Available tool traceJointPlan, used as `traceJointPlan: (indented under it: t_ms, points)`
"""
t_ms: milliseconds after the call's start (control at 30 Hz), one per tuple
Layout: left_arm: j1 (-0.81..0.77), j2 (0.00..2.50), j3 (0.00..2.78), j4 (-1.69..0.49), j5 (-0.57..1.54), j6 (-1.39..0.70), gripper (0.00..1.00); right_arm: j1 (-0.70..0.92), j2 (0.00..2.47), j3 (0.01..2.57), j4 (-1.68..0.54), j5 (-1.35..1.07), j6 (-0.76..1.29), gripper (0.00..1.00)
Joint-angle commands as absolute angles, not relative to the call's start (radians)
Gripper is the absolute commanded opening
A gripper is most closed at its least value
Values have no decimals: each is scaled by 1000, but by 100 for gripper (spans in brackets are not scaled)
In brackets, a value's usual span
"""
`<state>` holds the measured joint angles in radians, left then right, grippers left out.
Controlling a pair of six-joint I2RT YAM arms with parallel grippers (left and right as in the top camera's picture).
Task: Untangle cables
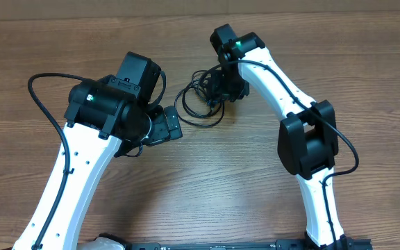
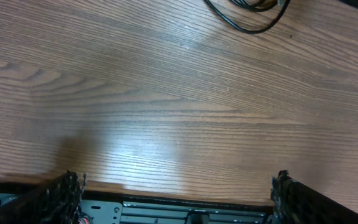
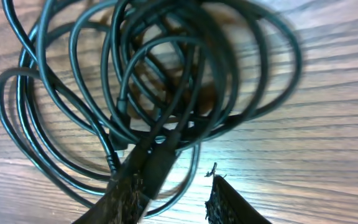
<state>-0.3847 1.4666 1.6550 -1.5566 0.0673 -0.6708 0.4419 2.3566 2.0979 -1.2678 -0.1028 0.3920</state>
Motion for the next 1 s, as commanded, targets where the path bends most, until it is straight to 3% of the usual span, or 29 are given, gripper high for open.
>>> traceJointPlan:
  t_ms: [0, 533, 733, 967]
  points:
    - [-387, 1466, 1654, -1559, 52, -651, 100, 443, 2380, 2093, -1262, -147, 395, 37]
    - [-387, 1466, 1654, -1559, 52, -651, 100, 445, 2381, 2078, -1263, -151, 395, 36]
    - [-387, 1466, 1654, -1559, 51, -650, 100, 445, 2381, 2013, -1217, -155, 396, 31]
    - [-387, 1466, 1654, -1554, 51, -651, 100, 445, 2381, 2009, -1182, -248, 395, 37]
